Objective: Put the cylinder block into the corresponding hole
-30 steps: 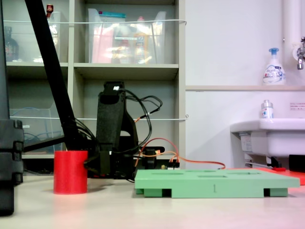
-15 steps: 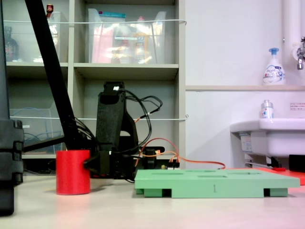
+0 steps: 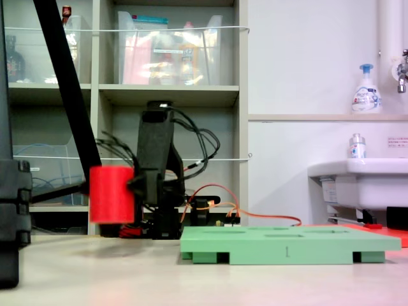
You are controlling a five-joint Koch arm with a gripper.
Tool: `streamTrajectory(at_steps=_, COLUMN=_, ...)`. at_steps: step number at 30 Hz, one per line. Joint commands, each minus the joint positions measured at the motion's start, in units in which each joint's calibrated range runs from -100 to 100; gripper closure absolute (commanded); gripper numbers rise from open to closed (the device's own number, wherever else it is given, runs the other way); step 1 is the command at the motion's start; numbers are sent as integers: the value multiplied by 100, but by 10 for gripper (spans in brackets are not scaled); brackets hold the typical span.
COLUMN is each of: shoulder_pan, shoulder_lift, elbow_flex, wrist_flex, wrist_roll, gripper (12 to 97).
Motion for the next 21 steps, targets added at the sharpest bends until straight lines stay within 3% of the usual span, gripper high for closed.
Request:
streamTrajectory(at_steps=1, shoulder_pan=151, shoulder_lift=-1752, elbow_flex=7, wrist_flex=-383, wrist_roll=29, gripper=695)
streamTrajectory(at_steps=6, shoulder_pan=713, shoulder_lift=-3833, elbow_flex=-392, wrist_flex=-1586, wrist_roll=34, gripper=703)
streamTrajectory(at_steps=13, shoulder_pan=1426, shoulder_lift=-4643, elbow_flex=-1110, wrist_flex=-1808, wrist_roll=147, gripper=703)
streamTrajectory(at_steps=21, shoulder_pan=1548, shoulder_lift=-5285, elbow_flex=-1628, wrist_flex=-1846, wrist_roll=147, gripper=703)
